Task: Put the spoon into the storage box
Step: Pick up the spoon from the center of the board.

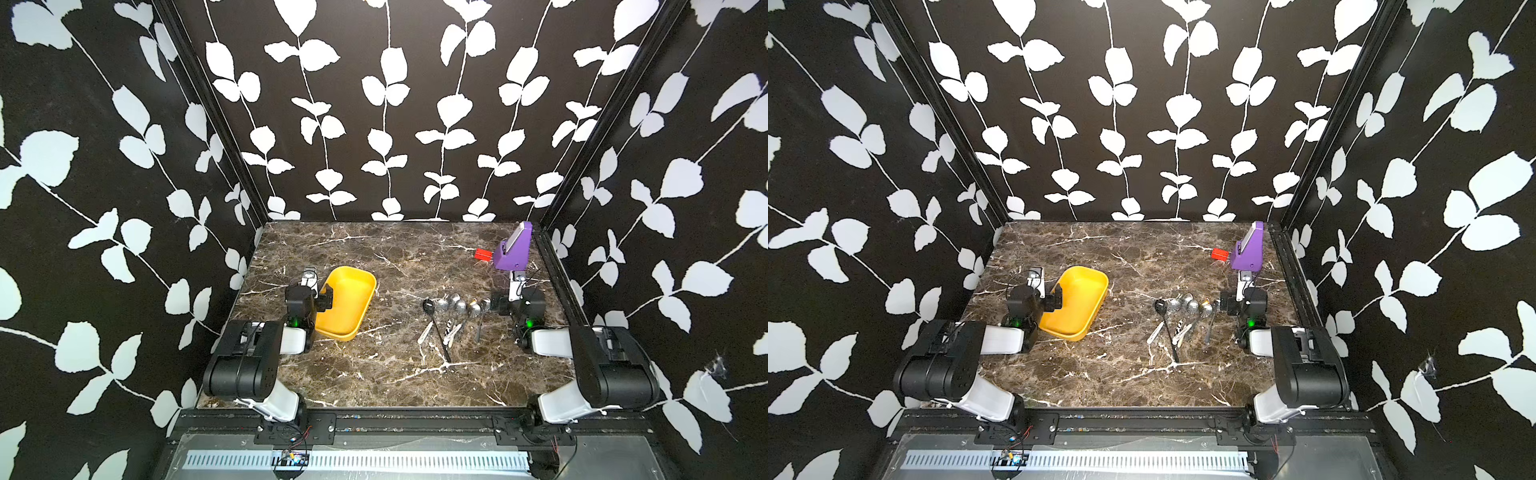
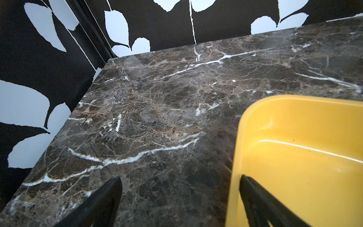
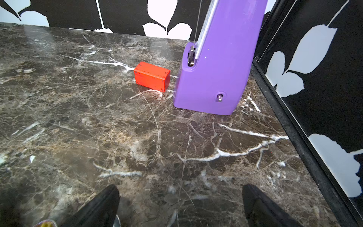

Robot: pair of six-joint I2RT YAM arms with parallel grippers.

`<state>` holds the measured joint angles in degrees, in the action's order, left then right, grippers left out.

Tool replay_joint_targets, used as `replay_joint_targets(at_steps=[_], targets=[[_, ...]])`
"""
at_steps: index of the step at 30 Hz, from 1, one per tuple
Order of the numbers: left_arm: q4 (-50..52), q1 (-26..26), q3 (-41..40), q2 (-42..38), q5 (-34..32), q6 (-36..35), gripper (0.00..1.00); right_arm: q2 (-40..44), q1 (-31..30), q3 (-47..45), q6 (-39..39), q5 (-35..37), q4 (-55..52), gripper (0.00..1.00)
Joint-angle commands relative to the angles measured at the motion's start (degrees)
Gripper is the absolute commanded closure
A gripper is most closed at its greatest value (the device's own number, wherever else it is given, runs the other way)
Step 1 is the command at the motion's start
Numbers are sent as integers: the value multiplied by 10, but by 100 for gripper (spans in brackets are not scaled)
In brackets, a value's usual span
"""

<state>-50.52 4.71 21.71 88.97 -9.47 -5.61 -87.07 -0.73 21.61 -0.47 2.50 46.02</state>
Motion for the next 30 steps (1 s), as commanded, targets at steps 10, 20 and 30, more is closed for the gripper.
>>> replay_joint_targets(at_steps=[10, 20, 30], targets=[[-9, -3, 11, 2, -5, -2, 2, -4, 4, 18, -2, -7, 17, 1], [-10, -2, 11, 2, -5, -3, 2, -5, 4, 19, -2, -7, 16, 1], [-29, -4, 7, -3, -9, -4, 2, -5, 7, 19, -1, -14, 15, 1]])
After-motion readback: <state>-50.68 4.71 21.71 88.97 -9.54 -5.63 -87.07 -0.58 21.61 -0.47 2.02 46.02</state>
